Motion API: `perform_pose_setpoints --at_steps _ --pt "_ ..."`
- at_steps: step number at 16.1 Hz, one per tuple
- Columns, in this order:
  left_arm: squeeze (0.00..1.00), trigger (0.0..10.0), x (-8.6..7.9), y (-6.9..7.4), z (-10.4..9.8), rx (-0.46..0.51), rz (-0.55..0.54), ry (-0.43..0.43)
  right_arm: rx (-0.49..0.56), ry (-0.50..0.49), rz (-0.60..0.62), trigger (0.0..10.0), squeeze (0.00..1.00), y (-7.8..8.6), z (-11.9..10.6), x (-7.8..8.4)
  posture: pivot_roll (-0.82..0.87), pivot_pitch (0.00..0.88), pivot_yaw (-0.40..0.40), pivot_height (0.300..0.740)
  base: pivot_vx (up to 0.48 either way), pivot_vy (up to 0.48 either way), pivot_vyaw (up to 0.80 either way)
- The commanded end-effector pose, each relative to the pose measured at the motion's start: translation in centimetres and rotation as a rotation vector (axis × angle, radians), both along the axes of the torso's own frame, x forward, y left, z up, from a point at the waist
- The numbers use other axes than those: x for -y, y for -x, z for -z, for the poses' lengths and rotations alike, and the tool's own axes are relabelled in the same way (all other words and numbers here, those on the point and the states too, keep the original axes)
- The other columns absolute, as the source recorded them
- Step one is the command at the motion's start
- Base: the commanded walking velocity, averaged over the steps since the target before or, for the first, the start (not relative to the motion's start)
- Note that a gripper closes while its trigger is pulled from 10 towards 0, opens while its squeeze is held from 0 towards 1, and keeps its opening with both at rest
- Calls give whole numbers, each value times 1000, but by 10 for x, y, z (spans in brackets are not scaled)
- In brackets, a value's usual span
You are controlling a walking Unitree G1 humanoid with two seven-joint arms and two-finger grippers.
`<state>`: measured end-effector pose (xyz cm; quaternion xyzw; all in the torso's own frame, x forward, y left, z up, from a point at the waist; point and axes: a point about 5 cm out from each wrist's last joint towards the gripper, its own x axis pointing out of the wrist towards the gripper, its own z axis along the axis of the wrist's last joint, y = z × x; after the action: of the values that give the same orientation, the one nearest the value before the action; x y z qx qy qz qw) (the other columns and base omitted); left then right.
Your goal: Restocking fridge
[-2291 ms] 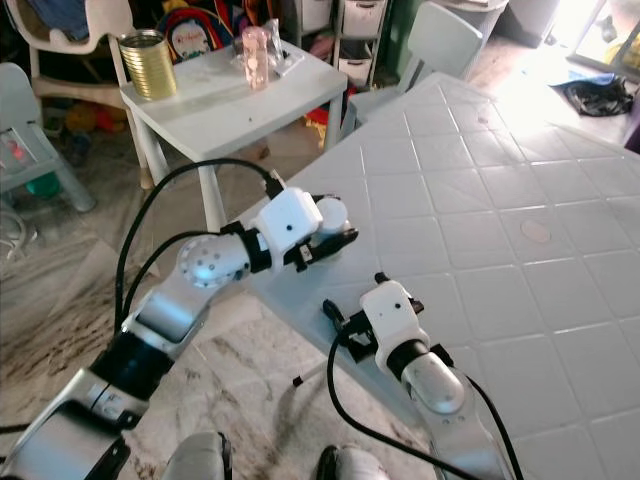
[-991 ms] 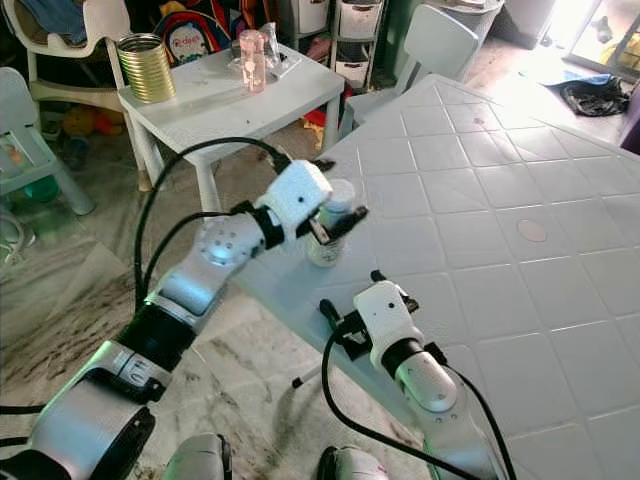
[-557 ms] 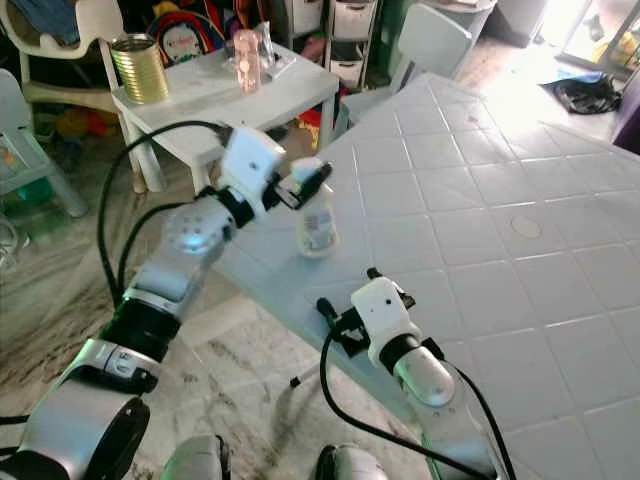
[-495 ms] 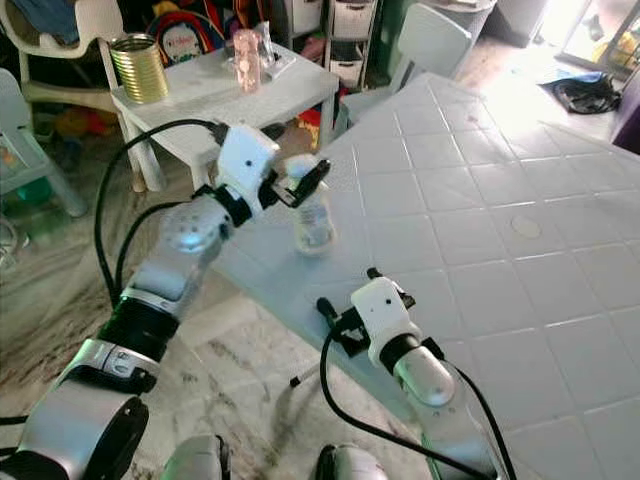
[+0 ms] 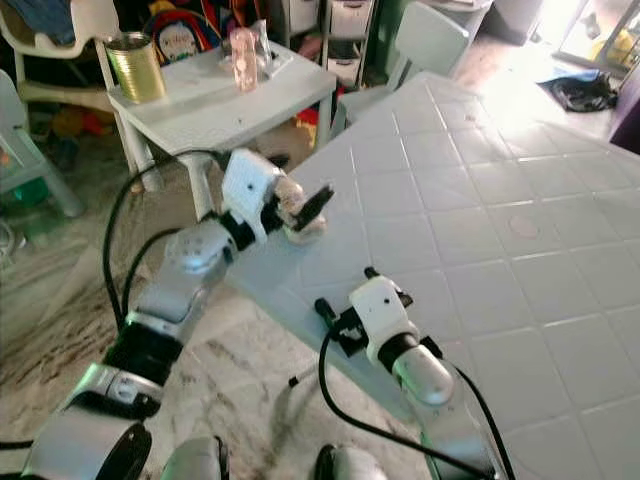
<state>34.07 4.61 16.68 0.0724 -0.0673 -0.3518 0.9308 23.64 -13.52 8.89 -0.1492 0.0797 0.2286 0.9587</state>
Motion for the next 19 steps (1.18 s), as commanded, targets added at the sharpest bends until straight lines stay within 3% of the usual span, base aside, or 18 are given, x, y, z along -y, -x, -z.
perform_pose_setpoints --at_steps 1,2,3,4,7,11,16,17,19 --pt "1000 10000 7 2 11 -51 -2 -40 -57 20 23 10000 0 1 12 2 76 79 -58 740 0 0 0" --pt "1000 10000 10 1 16 -107 -58 -36 -54 19 23 10000 0 -1 11 2 74 79 -55 740 0 0 0" --pt "710 10000 12 1 23 -189 -116 -4 -50 18 25 10000 0 -2 11 1 69 81 -51 740 0 0 0" --pt "0 10000 14 0 27 -243 -161 26 -47 17 29 10000 0 -4 11 0 67 83 -50 740 0 0 0" --pt "0 10000 10 -12 39 -341 -335 29 -33 4 39 10000 0 -3 10 -6 56 90 -35 740 0 0 0" --pt "0 10000 8 -19 9 -286 -316 158 110 -54 107 10000 0 -11 -12 4 48 89 -22 740 0 0 0" --pt "0 10000 -9 -2 5 -271 -227 183 98 -48 100 10000 0 -11 -7 3 72 91 -38 740 0 0 0" --pt "0 10000 -26 11 -1 -215 -215 181 109 -53 93 10000 0 -11 -8 2 77 89 -43 740 0 0 0" --pt "0 10000 -43 17 -2 -188 -282 205 133 -60 102 10000 0 -12 -11 3 79 87 -43 740 0 0 0"
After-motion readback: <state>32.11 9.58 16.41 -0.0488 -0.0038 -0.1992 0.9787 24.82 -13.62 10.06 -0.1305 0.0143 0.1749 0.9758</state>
